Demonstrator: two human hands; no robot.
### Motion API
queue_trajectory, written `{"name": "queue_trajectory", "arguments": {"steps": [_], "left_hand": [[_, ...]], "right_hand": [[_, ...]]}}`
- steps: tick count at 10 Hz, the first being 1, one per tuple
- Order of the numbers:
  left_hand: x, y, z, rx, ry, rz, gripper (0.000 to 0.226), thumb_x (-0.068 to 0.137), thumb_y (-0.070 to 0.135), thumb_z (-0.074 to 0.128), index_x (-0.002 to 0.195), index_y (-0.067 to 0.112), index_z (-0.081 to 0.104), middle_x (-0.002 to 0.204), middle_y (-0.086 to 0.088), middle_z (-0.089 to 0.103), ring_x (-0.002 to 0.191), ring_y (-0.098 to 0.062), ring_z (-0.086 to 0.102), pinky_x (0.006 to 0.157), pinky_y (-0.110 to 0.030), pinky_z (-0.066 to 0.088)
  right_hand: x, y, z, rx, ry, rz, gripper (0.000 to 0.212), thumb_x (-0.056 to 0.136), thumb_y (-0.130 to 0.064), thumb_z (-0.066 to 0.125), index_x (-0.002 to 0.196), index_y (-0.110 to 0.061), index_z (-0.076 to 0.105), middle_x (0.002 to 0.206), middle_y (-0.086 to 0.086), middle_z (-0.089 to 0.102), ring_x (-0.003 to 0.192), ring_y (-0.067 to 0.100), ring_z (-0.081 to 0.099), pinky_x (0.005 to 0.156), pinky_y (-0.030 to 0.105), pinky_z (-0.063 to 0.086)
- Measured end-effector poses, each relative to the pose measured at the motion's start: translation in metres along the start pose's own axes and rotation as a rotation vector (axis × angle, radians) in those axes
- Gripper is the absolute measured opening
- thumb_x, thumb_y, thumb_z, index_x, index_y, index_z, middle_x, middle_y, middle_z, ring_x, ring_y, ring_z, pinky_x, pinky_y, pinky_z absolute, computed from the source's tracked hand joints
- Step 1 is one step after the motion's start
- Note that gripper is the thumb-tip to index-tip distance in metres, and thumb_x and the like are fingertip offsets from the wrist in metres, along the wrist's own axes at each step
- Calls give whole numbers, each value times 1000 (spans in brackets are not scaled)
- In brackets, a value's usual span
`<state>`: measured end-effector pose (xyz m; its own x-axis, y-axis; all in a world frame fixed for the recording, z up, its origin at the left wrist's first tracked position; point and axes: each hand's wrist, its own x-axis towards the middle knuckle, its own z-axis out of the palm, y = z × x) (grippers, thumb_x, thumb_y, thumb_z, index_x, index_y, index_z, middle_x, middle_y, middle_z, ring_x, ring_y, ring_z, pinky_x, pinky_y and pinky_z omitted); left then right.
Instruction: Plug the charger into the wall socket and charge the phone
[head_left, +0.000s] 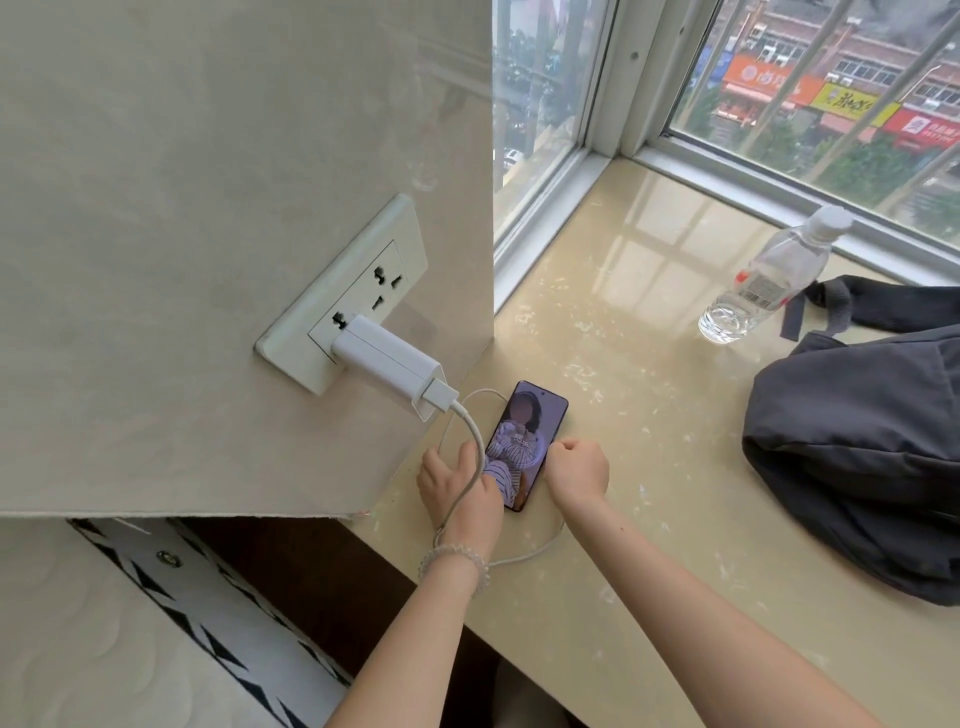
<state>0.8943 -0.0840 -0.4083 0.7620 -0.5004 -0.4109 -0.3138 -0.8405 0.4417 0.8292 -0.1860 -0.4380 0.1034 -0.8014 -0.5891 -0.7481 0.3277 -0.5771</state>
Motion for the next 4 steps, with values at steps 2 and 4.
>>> {"name": "queue_trajectory", "arguments": {"steps": [2,4], "left_hand": [[-14,22,-12,-172,3,52,49,92,10,42,140,19,41,152,-11,25,138,-25,28,109,-35,33],[-39,60,-34,-490,-54,156,32,93,13,41,120,21,56,114,3,63,100,-13,57,74,-20,36]], "right_hand": [[-26,-15,-25,426,-120,135,15,85,1,44,75,-6,54,74,14,49,71,24,45,61,35,43],[-58,-40,-82,683,-278,112,28,92,-13,41,98,2,64,90,15,65,82,31,59,73,39,50]]}}
